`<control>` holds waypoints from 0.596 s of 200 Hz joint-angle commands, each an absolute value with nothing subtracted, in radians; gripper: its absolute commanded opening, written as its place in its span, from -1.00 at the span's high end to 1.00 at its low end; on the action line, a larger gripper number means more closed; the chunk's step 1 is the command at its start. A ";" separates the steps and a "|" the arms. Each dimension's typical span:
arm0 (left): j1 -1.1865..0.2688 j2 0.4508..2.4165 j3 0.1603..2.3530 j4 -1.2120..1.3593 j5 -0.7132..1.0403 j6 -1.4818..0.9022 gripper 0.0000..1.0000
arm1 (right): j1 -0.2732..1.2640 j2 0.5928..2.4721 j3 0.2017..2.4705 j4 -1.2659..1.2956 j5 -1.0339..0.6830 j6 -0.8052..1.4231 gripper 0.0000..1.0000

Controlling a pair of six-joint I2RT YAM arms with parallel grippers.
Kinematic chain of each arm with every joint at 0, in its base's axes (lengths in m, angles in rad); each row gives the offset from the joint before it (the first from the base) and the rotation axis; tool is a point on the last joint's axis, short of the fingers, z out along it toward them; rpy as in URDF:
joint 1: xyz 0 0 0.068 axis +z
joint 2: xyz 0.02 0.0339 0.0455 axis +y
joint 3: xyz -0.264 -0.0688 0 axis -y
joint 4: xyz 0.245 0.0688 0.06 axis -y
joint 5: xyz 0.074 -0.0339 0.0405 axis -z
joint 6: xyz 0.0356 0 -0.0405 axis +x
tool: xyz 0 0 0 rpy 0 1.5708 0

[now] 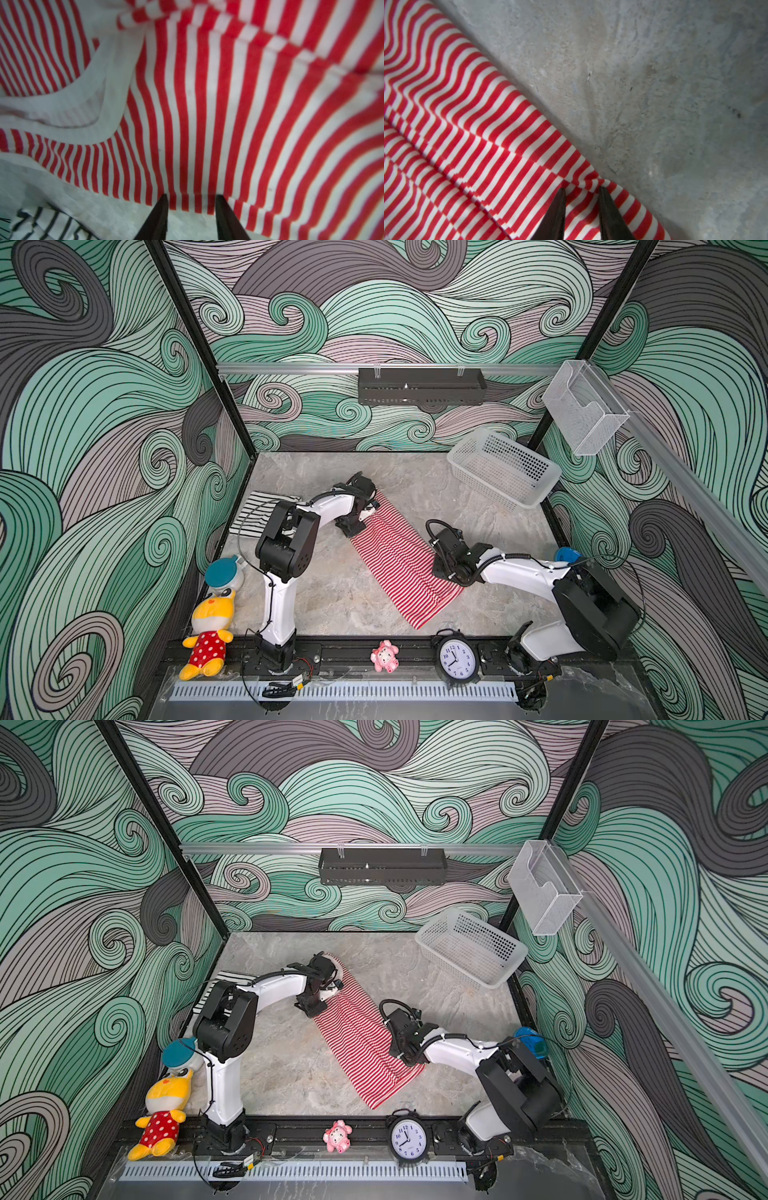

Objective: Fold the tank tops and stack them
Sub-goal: 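Swing the top upright with the left gripper while the right gripper pushes its near end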

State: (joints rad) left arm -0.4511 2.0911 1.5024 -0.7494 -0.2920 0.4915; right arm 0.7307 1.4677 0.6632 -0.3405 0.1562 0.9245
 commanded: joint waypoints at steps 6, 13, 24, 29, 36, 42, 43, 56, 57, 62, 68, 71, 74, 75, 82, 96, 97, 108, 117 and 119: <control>-0.453 2.271 1.671 -0.765 -0.356 0.549 0.23 | 0.792 1.489 0.590 -0.417 0.126 1.026 0.41; -0.453 2.311 1.739 -0.782 -0.361 0.552 0.23 | 0.812 1.489 0.593 -0.422 0.128 1.040 0.41; -0.451 2.373 1.853 -0.811 -0.360 0.554 0.23 | 0.845 1.493 0.600 -0.429 0.132 1.061 0.41; -0.451 2.402 1.902 -0.823 -0.362 0.554 0.23 | 0.860 1.498 0.604 -0.429 0.132 1.072 0.41; -0.451 2.441 1.971 -0.845 -0.365 0.554 0.23 | 0.881 1.504 0.610 -0.429 0.131 1.085 0.41; -0.451 2.477 2.026 -0.869 -0.367 0.553 0.23 | 0.900 1.511 0.620 -0.431 0.130 1.098 0.40; -0.451 2.482 2.036 -0.873 -0.368 0.553 0.23 | 0.903 1.513 0.622 -0.432 0.129 1.100 0.40; -0.450 2.536 2.126 -0.905 -0.372 0.552 0.23 | 0.944 1.535 0.648 -0.442 0.129 1.119 0.40; -0.450 2.540 2.131 -0.906 -0.374 0.552 0.23 | 0.948 1.538 0.651 -0.443 0.129 1.121 0.40; -0.449 2.551 2.146 -0.907 -0.379 0.554 0.23 | 0.963 1.547 0.661 -0.449 0.133 1.128 0.40; -0.448 2.560 2.156 -0.904 -0.384 0.555 0.23 | 0.980 1.557 0.675 -0.455 0.134 1.136 0.41; -0.449 2.561 2.156 -0.902 -0.387 0.555 0.23 | 0.989 1.563 0.682 -0.460 0.135 1.139 0.40; -0.448 2.560 2.153 -0.898 -0.389 0.555 0.24 | 0.996 1.566 0.688 -0.466 0.139 1.142 0.40; -0.448 2.559 2.152 -0.896 -0.391 0.555 0.24 | 1.000 1.568 0.691 -0.468 0.139 1.143 0.40; -0.446 2.551 2.134 -0.880 -0.397 0.555 0.24 | 1.015 1.577 0.707 -0.478 0.144 1.148 0.41; -0.440 2.516 2.073 -0.835 -0.401 0.552 0.23 | 1.029 1.590 0.736 -0.491 0.147 1.145 0.40; -0.440 2.511 2.068 -0.831 -0.402 0.552 0.23 | 1.029 1.591 0.738 -0.492 0.148 1.145 0.40; -0.435 2.466 2.008 -0.784 -0.404 0.546 0.23 | 1.029 1.585 0.757 -0.491 0.142 1.135 0.39; -0.431 2.425 1.959 -0.749 -0.405 0.535 0.23 | 1.029 1.576 0.775 -0.484 0.132 1.116 0.38; -0.431 2.414 1.949 -0.741 -0.405 0.533 0.23 | 1.029 1.573 0.782 -0.487 0.132 1.111 0.38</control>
State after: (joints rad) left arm -0.4519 2.4519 2.0727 -0.7601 -0.3889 0.5465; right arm 1.0199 1.5578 0.7643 -0.3752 0.1810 1.0973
